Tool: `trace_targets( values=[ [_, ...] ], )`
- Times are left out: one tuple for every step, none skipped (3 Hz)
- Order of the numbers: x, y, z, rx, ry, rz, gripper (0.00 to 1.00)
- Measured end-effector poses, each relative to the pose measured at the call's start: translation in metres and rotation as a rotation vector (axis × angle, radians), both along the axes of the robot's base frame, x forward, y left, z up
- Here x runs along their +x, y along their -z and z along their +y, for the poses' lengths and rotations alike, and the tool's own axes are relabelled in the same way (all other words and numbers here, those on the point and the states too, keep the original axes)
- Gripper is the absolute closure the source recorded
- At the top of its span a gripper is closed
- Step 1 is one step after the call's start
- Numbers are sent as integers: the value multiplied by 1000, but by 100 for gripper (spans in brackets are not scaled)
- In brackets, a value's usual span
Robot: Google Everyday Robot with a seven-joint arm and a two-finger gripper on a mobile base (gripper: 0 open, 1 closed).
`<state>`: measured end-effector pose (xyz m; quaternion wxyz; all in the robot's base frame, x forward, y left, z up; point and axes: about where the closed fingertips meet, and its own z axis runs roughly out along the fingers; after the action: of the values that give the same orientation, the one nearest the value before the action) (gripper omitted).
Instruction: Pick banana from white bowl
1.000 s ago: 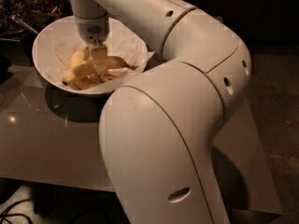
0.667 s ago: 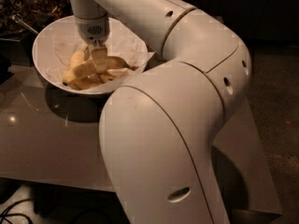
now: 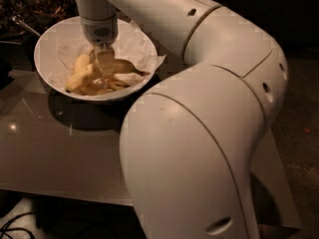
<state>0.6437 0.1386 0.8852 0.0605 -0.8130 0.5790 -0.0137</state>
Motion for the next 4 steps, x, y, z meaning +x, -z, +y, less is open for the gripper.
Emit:
trace_targets(
  values=[
    [-26,-23,-15,61,12,-55,100],
    [-63,-52,-27,105,-24,-104,100],
    [-97,-83,-34,129,-72,-160,100],
    [-148,-110,-47,152,-103,-205,100]
  ],
)
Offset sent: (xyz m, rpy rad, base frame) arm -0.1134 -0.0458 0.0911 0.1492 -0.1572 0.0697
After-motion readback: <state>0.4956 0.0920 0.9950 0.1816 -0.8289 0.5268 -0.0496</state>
